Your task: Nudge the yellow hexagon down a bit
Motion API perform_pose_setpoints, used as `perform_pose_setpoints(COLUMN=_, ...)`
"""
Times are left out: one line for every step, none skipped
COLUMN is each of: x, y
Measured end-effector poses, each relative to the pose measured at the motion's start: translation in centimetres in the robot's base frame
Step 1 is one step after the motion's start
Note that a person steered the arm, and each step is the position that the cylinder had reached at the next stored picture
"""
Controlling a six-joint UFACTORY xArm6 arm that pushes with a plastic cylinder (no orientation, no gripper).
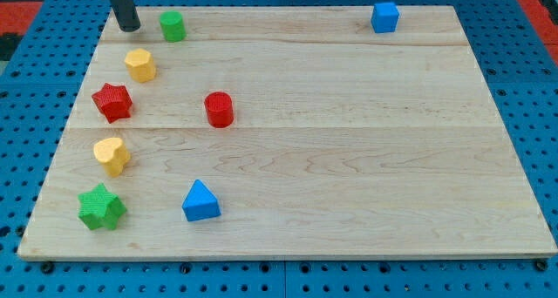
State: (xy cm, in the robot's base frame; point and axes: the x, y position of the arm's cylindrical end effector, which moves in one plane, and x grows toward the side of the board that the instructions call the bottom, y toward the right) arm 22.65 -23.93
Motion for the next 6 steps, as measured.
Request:
perform_pose_setpoints(x=-0.6, y=5.3)
perform_pose_setpoints(x=2.3, y=14.1)
perform_pose_setpoints(x=1.9, y=13.8)
perform_pose_setpoints(x=1.3, y=5.7)
perform_pose_setpoints(x=5.9, y=1.9)
perform_pose_setpoints(x=9.0, y=4.4)
